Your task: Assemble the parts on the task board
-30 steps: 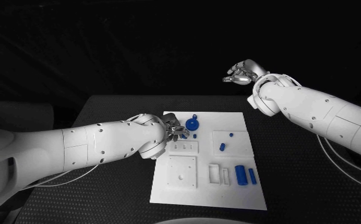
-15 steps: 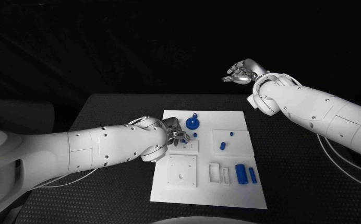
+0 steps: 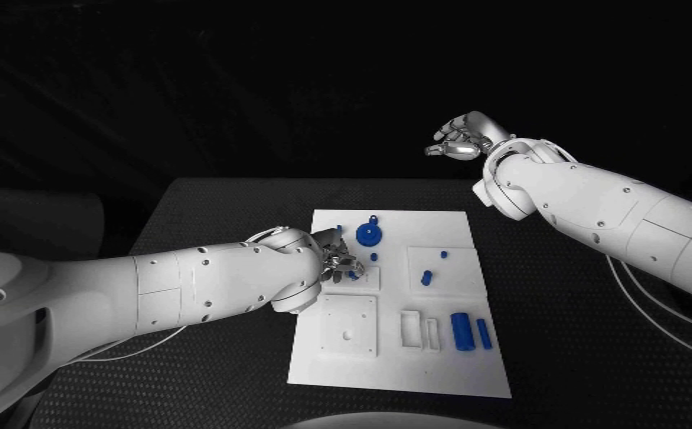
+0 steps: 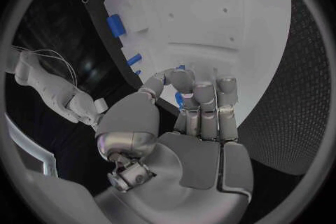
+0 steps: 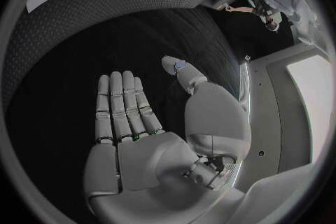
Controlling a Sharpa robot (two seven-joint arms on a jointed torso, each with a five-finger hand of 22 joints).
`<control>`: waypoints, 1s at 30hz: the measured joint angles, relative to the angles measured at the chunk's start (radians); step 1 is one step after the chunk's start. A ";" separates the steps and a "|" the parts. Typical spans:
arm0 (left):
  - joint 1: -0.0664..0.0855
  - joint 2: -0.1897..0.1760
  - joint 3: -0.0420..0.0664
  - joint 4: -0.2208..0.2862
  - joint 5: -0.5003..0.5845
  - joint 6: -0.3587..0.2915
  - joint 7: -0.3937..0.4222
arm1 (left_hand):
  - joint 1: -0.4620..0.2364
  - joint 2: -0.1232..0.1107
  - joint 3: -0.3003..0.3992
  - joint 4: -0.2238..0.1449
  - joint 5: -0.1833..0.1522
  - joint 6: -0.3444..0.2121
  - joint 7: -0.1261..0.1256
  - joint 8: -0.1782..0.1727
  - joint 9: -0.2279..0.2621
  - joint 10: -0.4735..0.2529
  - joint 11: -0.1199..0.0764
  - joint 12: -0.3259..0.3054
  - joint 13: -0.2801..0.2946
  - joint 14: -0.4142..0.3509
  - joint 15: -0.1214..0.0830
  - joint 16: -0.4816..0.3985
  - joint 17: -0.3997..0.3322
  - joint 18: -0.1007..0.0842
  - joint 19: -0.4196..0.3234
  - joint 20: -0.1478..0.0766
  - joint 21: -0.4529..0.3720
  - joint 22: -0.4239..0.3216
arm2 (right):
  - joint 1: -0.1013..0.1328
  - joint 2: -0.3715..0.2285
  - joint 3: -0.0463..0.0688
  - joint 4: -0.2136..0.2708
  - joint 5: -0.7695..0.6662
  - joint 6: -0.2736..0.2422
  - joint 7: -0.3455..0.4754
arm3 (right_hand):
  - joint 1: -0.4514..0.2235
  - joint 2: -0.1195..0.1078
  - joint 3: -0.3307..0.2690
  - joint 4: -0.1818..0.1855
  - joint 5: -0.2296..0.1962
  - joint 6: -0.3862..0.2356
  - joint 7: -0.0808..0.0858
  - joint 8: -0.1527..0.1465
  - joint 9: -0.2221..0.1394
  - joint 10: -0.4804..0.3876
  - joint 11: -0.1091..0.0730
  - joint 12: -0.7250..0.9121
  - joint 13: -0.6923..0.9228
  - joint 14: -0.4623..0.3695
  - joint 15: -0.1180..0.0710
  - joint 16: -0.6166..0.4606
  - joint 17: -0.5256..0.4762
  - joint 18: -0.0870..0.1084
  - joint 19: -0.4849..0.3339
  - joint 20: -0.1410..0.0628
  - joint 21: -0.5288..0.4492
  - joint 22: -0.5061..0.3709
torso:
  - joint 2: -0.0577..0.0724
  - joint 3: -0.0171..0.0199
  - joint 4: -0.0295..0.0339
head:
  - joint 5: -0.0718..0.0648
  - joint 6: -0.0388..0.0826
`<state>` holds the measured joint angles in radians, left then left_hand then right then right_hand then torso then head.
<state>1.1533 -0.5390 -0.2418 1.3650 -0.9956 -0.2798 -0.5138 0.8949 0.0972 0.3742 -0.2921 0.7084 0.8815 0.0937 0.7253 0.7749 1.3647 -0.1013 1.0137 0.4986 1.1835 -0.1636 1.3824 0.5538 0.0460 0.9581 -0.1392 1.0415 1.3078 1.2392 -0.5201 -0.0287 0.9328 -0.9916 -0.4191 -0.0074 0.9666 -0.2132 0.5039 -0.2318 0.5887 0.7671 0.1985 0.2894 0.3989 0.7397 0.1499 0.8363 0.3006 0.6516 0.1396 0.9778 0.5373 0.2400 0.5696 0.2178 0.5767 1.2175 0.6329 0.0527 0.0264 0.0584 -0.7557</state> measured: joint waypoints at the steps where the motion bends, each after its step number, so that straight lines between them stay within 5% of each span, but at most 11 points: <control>1: -0.001 0.000 0.000 0.000 0.000 0.000 0.000 | 0.000 0.000 0.000 0.000 0.000 0.000 0.000 0.000 0.000 0.000 0.000 0.000 0.000 0.000 0.000 0.000 0.000 0.000 0.000 0.000 0.000 0.000 | 0.000 0.000 0.000 0.001 0.000 0.000 0.000 | 0.000 0.000 0.000 0.000 0.000 0.000 0.000 0.000 0.000 0.000 0.000 0.000 0.000 0.000 0.000 0.000 0.000 0.000 0.000 0.000 0.000 0.000 | 0.000 0.0000 0.0000 | 0.000 0.000; 30: -0.014 0.016 0.000 -0.042 -0.019 0.001 0.001 | 0.001 -0.001 0.000 0.000 0.000 0.003 0.002 -0.001 -0.001 -0.004 0.000 -0.004 0.001 0.001 0.001 0.000 0.001 0.000 0.000 0.000 0.000 0.000 | -0.002 -0.001 0.000 0.014 0.000 0.004 0.000 | 0.000 0.000 0.000 0.000 0.000 0.000 0.000 0.004 -0.002 0.000 0.000 0.000 -0.010 0.000 0.000 0.000 -0.008 0.000 0.000 0.000 0.000 0.000 | 0.001 0.0001 -0.0006 | -0.001 -0.002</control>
<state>1.1392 -0.5226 -0.2417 1.3226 -1.0149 -0.2792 -0.5125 0.8962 0.0959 0.3743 -0.2921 0.7087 0.8841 0.0959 0.7245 0.7737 1.3611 -0.1011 1.0097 0.4992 1.1846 -0.1626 1.3824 0.5546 0.0460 0.9580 -0.1392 1.0415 1.3074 1.2377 -0.5207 -0.0289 0.9465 -0.9914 -0.4154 -0.0069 0.9666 -0.2132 0.5039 -0.2318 0.5887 0.7671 0.1985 0.2931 0.3972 0.7398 0.1500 0.8363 0.2902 0.6518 0.1393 0.9778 0.5296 0.2399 0.5697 0.2177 0.5767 1.2172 0.6339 0.0528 0.0258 0.0577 -0.7582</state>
